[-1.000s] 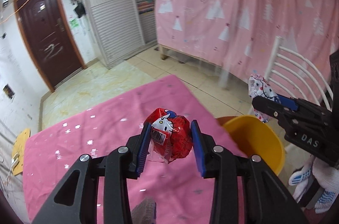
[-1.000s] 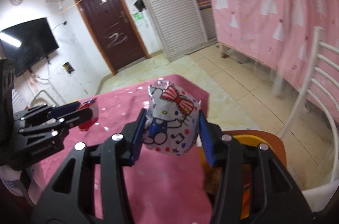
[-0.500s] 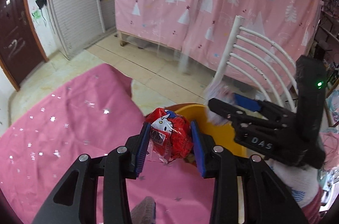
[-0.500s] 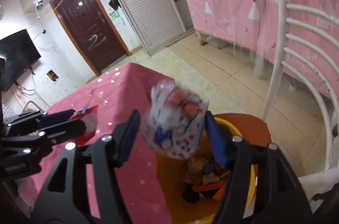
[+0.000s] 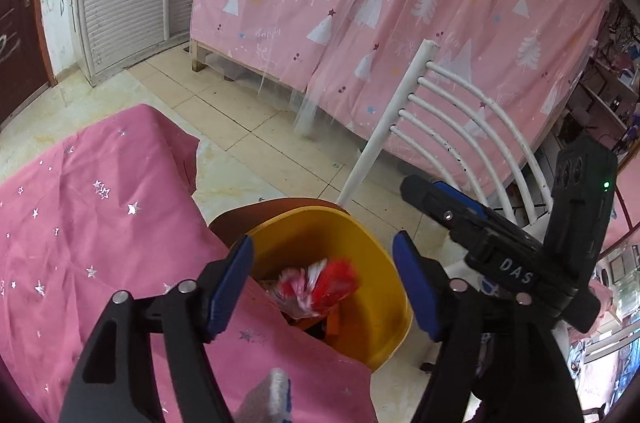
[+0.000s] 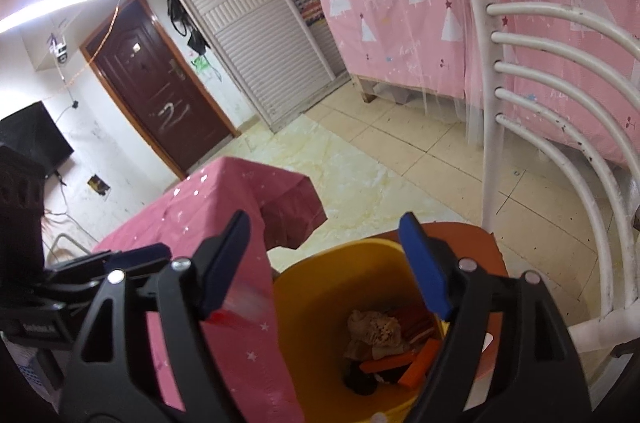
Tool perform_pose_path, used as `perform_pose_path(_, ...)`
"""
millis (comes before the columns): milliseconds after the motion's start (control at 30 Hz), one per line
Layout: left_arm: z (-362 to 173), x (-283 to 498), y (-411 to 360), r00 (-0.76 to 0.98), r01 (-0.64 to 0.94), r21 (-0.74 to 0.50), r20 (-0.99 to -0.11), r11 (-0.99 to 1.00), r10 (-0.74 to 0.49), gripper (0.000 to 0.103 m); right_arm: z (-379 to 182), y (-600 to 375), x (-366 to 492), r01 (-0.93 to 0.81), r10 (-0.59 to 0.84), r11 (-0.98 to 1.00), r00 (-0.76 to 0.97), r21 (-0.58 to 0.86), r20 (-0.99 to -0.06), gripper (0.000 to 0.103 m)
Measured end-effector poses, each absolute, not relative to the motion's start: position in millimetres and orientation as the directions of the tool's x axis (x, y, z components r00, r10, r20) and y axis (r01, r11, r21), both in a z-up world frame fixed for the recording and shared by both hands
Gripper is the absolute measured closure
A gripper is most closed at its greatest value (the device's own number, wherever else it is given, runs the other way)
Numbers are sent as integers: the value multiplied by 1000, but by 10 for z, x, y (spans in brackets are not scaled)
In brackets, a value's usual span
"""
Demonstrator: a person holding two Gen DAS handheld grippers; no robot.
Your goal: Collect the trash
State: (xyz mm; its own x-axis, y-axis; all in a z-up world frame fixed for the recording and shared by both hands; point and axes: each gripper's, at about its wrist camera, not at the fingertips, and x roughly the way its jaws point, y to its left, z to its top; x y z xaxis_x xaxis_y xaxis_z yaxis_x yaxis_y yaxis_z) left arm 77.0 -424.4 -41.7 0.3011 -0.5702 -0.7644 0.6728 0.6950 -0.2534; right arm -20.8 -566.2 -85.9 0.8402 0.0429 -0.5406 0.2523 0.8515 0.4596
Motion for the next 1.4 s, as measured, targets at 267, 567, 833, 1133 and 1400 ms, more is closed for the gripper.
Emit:
perform_pose_path(267,-326,758,-4021,341,650,-251,-747,718,-570,36,-850,-5600,-186,244,44,858,841,451,-539,28)
perform_pose_path(567,-143,658,-3389,483,576,-219,-686,788,-544,28,-708,-5227,-140,176,57,905,852,387,-521,12)
perform_pose_path(833,81,500,-2727,648,494,-139,-599,858,-470,20,-488,-4697,-109,34,136,940,875,340,-465,6)
perform_pose_path(1133,192,398,-1923,800,326,-39,-522,945,-297,16,-349,-3964,23,-108,241,947,863,303,-445,6)
perform_pose_path(1400,186,442,-1256,855,147,-19,-500,989,-137,15,-304,-3351,120,-189,296,945,839,265,-457,6)
